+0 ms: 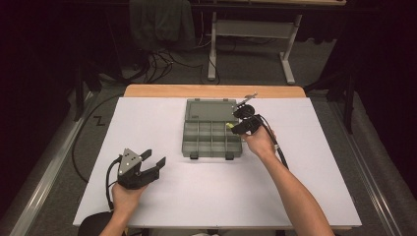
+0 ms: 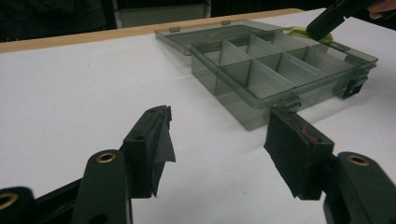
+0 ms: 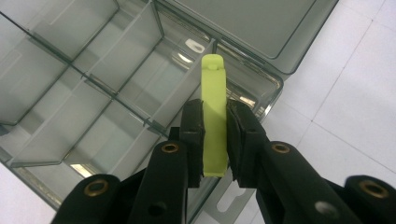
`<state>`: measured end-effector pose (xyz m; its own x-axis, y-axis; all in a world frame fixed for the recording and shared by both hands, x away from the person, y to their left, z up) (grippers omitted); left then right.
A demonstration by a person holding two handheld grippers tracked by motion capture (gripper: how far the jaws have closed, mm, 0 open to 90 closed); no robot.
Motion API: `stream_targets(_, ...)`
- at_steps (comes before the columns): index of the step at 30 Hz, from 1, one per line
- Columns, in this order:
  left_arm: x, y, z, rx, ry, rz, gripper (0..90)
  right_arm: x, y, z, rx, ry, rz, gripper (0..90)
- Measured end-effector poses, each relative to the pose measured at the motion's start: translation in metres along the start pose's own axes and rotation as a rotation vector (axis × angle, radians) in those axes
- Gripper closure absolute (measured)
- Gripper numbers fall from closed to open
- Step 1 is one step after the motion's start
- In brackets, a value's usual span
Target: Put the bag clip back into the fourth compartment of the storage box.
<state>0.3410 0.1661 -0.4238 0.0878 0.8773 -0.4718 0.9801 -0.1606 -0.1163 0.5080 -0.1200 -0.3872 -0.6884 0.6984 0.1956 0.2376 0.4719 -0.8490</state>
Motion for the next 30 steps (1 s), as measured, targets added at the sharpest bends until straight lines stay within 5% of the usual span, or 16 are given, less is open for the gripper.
stream_targets(30,-0.0004,0.0002,0.0005,0.001,0.001,0.001,40.0,-0.0009,-0.0010,0.0004,-0.018,-0.007,0.004,73.8)
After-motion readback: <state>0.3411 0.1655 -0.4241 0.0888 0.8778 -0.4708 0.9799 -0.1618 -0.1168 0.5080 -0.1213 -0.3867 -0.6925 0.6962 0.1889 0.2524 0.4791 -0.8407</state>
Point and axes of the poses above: each handheld gripper's, and its own axes: y roughly forward along the jaws, z roughly out of its underside, x roughly to its left, the point moved 2 cm from there along y, roughly forward along the jaws, and after that the axes turned 14 degrees about -z, right-handed, at the moved point
